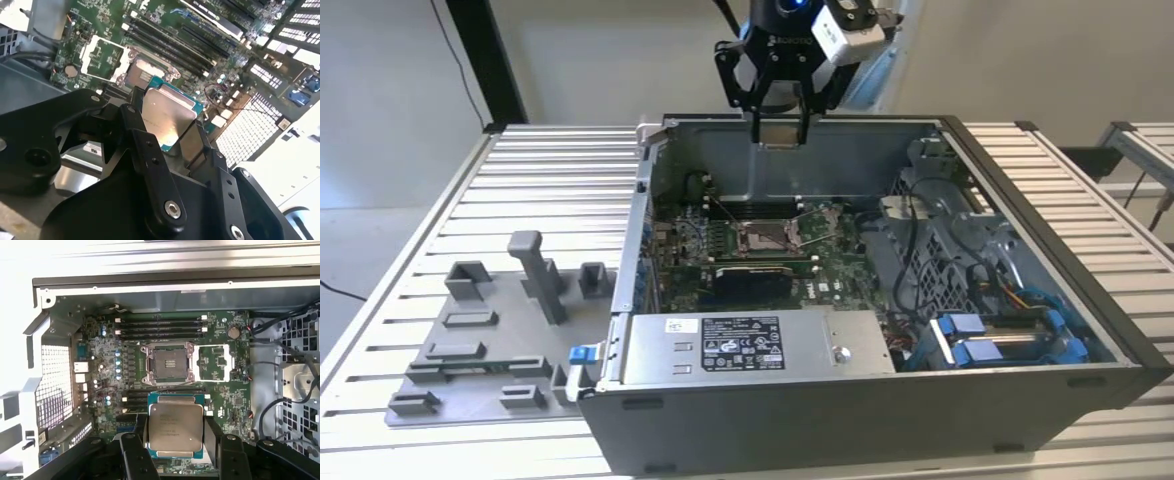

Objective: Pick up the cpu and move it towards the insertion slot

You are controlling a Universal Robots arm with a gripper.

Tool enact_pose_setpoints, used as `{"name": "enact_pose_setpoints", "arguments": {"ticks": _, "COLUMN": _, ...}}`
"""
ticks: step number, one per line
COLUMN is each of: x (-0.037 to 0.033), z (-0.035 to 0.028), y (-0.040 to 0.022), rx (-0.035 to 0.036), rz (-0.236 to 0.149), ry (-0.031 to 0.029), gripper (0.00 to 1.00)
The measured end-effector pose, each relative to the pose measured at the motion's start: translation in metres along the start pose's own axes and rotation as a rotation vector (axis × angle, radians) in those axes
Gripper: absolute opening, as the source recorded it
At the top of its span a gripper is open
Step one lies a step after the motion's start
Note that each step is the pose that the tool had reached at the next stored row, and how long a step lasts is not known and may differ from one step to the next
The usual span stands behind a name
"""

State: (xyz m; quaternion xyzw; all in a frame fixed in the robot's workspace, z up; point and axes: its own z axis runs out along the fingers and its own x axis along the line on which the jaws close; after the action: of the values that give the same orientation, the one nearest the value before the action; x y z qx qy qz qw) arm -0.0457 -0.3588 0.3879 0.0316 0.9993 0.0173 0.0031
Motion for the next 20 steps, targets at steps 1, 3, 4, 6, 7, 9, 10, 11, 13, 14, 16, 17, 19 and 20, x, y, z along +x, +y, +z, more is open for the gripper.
{"name": "enact_pose_setpoints", "arguments": {"ticks": 1, "x": 0.0001, "z": 0.0001, "y": 0.0015, "rx": 0.0001, "rz": 0.0, "ry": 0.0, "gripper": 0.0}}
{"name": "enact_pose_setpoints", "arguments": {"ticks": 3, "x": 0.0003, "z": 0.0003, "y": 0.0039, "rx": 0.0001, "rz": 0.0, "ry": 0.0001, "gripper": 0.0}}
{"name": "enact_pose_setpoints", "arguments": {"ticks": 4, "x": 0.0003, "z": 0.0003, "y": 0.0045, "rx": 0.0, "rz": 0.0, "ry": 0.0, "gripper": 0.0}}
{"name": "enact_pose_setpoints", "arguments": {"ticks": 6, "x": 0.0003, "z": 0.0003, "y": 0.0049, "rx": 0.0001, "rz": 0.0, "ry": 0.0001, "gripper": 0.0}}
{"name": "enact_pose_setpoints", "arguments": {"ticks": 7, "x": 0.0004, "z": 0.0003, "y": 0.0049, "rx": 0.0001, "rz": 0.0, "ry": 0.0, "gripper": 0.0}}
{"name": "enact_pose_setpoints", "arguments": {"ticks": 9, "x": 0.0004, "z": 0.0004, "y": 0.0053, "rx": 0.0001, "rz": 0.0, "ry": 0.0, "gripper": 0.0}}
{"name": "enact_pose_setpoints", "arguments": {"ticks": 10, "x": 0.0004, "z": 0.0004, "y": 0.0053, "rx": 0.0, "rz": 0.0, "ry": 0.0, "gripper": 0.0}}
{"name": "enact_pose_setpoints", "arguments": {"ticks": 11, "x": 0.0004, "z": 0.0004, "y": 0.0054, "rx": 0.0001, "rz": 0.0, "ry": 0.0001, "gripper": 0.0}}
{"name": "enact_pose_setpoints", "arguments": {"ticks": 13, "x": 0.0004, "z": 0.0004, "y": 0.0057, "rx": 0.0, "rz": 0.0, "ry": 0.0, "gripper": 0.0}}
{"name": "enact_pose_setpoints", "arguments": {"ticks": 14, "x": 0.0004, "z": 0.0004, "y": 0.0058, "rx": 0.0001, "rz": 0.0, "ry": 0.0, "gripper": 0.0}}
{"name": "enact_pose_setpoints", "arguments": {"ticks": 16, "x": 0.0005, "z": 0.0004, "y": 0.0061, "rx": 0.0, "rz": 0.0, "ry": 0.0, "gripper": 0.0}}
{"name": "enact_pose_setpoints", "arguments": {"ticks": 17, "x": 0.0005, "z": 0.0005, "y": 0.0065, "rx": -0.0001, "rz": 0.0, "ry": -0.0001, "gripper": 0.0}}
{"name": "enact_pose_setpoints", "arguments": {"ticks": 19, "x": 0.0008, "z": 0.0005, "y": 0.0081, "rx": 0.0001, "rz": 0.0, "ry": 0.0, "gripper": 0.0}}
{"name": "enact_pose_setpoints", "arguments": {"ticks": 20, "x": 0.0009, "z": 0.0006, "y": 0.0091, "rx": -0.0001, "rz": 0.0, "ry": 0.0, "gripper": 0.0}}
